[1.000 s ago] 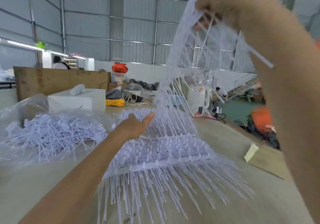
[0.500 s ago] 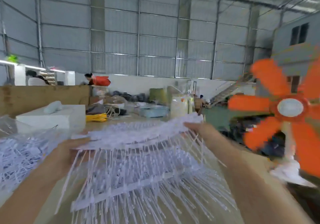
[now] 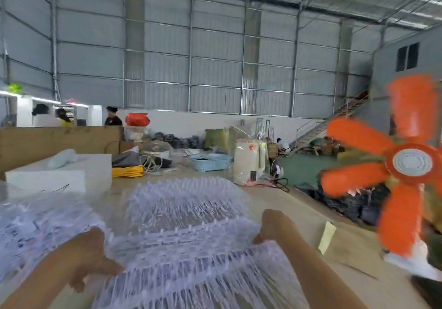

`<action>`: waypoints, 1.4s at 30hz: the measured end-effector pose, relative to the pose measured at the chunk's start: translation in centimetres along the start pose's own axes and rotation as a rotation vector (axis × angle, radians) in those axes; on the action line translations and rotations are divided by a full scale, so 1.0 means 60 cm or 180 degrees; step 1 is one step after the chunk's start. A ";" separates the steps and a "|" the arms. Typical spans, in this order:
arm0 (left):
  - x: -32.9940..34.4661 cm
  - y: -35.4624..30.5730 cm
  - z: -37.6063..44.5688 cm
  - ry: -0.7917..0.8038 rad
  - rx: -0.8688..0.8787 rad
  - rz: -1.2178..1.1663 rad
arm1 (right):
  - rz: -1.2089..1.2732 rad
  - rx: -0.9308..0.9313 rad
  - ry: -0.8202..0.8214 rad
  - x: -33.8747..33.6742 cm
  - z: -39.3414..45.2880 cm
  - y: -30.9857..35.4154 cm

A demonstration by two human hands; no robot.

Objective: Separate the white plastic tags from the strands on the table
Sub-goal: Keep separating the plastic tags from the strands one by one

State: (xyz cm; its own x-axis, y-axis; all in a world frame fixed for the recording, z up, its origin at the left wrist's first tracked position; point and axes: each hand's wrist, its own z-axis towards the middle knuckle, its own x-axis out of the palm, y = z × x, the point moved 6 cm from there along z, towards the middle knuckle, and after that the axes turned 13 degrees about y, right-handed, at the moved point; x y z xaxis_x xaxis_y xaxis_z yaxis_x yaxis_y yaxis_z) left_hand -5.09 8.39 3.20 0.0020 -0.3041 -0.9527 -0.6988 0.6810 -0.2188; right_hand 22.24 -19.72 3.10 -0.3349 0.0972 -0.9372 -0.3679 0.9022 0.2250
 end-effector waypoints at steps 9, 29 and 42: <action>0.026 -0.044 0.014 0.0212 0.0045 0.0483 | -0.0296 -0.2044 -0.0195 0.068 -0.043 0.221; 0.008 -0.060 -0.006 -0.0424 0.1177 -0.0366 | 0.0419 -0.3479 -0.0174 0.141 -0.106 0.292; 0.017 -0.078 0.010 0.0724 0.1055 0.0044 | -0.0118 -0.2999 -0.0427 0.153 -0.077 0.269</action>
State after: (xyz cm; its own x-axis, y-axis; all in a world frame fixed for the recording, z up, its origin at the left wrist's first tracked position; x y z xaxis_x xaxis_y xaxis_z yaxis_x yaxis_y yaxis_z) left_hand -1.38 5.30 3.11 -0.1902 -0.4077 -0.8931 -0.4290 0.8528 -0.2979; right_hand 9.22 -6.19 -0.61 -0.2281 0.1755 -0.9577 -0.9438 0.2016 0.2618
